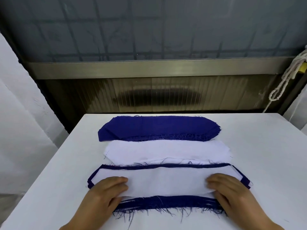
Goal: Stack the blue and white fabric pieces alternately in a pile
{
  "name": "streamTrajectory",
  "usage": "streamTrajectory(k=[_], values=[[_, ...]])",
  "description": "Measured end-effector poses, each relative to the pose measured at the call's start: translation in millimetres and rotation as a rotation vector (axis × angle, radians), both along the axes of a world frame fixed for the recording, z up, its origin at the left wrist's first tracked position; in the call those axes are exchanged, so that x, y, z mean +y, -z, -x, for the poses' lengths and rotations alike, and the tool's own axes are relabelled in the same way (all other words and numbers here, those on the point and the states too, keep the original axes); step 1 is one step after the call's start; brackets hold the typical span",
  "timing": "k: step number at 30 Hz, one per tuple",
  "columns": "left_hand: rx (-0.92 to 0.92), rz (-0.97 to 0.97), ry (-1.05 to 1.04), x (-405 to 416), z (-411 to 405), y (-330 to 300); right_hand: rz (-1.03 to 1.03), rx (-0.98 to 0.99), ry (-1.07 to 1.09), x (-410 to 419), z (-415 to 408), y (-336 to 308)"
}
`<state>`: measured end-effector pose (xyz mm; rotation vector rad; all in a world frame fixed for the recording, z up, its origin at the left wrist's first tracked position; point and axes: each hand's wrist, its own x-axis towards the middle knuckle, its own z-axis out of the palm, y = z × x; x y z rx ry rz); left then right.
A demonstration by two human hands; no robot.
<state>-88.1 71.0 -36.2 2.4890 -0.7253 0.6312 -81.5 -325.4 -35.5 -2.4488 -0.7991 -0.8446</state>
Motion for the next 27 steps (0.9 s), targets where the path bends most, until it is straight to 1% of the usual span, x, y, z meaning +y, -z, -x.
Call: streamTrajectory(k=[2,11,14,18,20,22,25,27], values=[[0.002,-0.009,0.008,1.4,-1.0,1.8,-0.002,-0.003,-0.005,-0.9,-0.8,1.4],[0.087,-0.002,0.023,7.8,-3.3,7.0,-0.003,0.098,0.030,-7.9,3.6,0.4],[0.105,-0.021,0.006,5.9,-4.0,-0.7,0.005,0.152,0.049,-7.8,5.0,-6.5],[0.141,-0.051,0.016,-12.4,-14.6,-18.5,0.033,0.176,0.054,7.3,-2.1,-21.5],[0.151,-0.076,0.016,-27.0,-22.6,-22.7,0.039,0.220,0.038,21.2,-7.7,-26.5],[0.160,-0.102,-0.005,-38.3,-30.5,-22.1,0.068,0.306,0.037,32.3,-13.5,-27.4],[0.186,-0.133,-0.048,-42.3,-38.7,-16.8,0.118,0.468,0.123,36.1,-22.1,-23.3],[0.187,-0.137,-0.089,-38.0,-40.6,-14.3,0.113,0.496,0.196,29.9,-23.7,-20.2]])
